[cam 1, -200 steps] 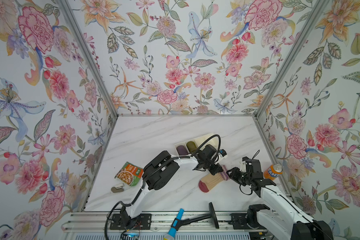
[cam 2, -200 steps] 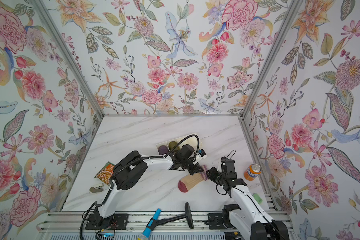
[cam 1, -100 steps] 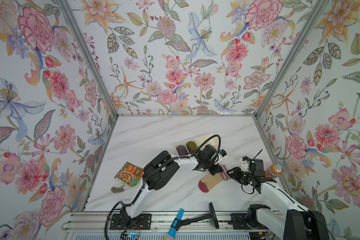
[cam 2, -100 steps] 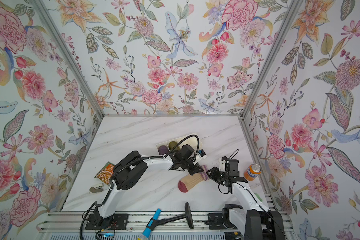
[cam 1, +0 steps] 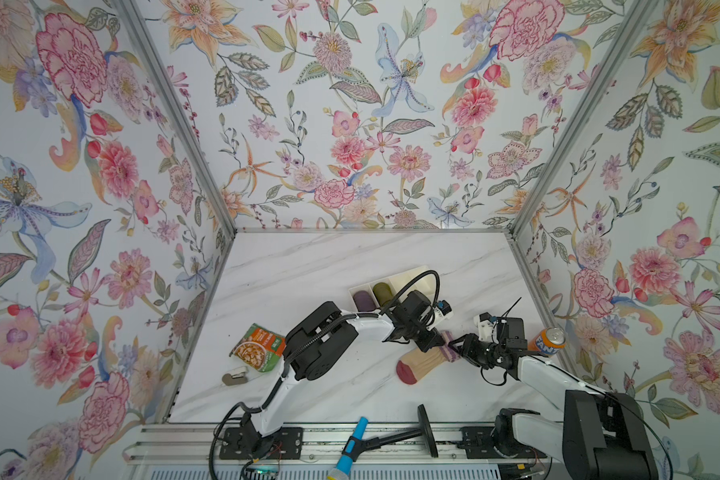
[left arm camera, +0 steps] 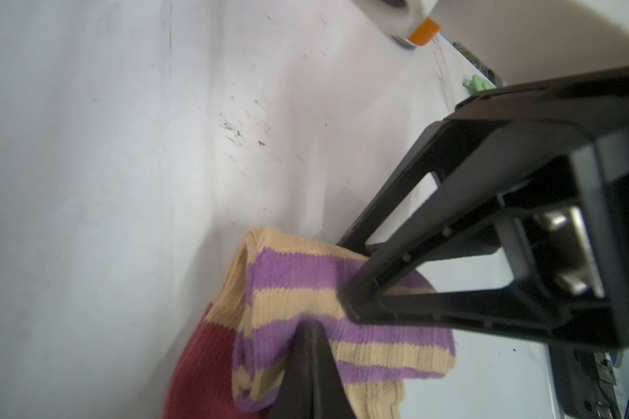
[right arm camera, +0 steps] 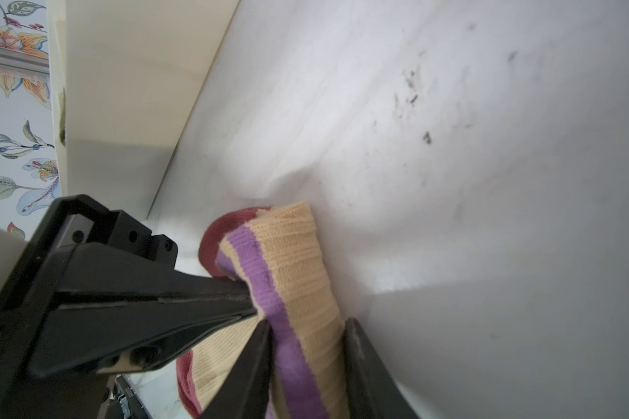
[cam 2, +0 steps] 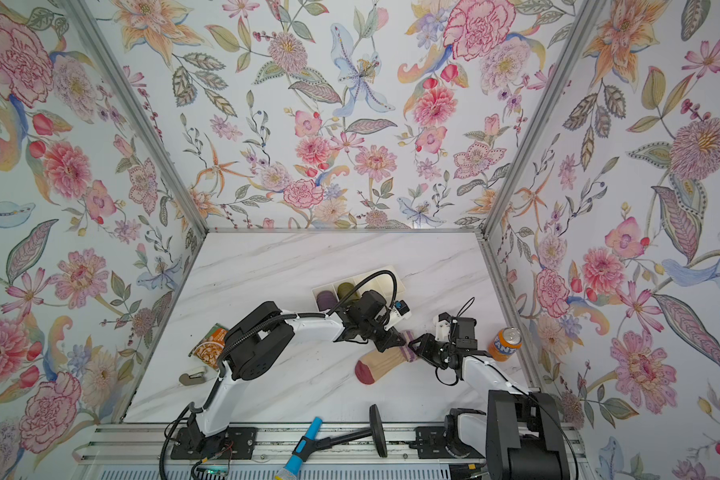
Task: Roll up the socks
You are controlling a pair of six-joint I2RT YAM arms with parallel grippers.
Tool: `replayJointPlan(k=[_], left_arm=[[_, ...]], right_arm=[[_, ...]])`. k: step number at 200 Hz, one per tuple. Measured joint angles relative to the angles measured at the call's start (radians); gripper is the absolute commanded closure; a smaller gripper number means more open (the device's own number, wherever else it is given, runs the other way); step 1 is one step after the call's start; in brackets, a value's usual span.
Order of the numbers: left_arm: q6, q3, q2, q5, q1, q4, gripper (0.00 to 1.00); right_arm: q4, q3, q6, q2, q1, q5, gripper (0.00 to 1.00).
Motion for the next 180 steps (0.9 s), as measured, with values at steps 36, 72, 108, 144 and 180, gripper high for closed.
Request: replayJointPlan(k=[36,72,108,144,180], left_arm=[[0.000,-0.016,-0.003,0.021,0.011,0.016,1.00],[-0.001,-0.018,-0.003,0.029,0.015,0.015,1.00],[-0.005,-0.018,-0.003,0.034,0.016,0.015,1.00],[-0.011,-0.018,-0.003,0.037,0.016,0.015,1.00],[-0.012,-0.018,-0.003,0.037,0.016,0.014,1.00]], right_arm=[[0.015,0.003,-0.003,0.018,0.000,-0.010,0.58],[0.014,0.006,-0.005,0.020,0.000,-0.006,0.58],[0.020,0.008,-0.005,0.029,0.000,-0.016,0.58],[0.034,0.008,-0.004,0.044,0.000,-0.034,0.63],[0.039,0.008,0.000,0.049,0.011,-0.035,0.77]])
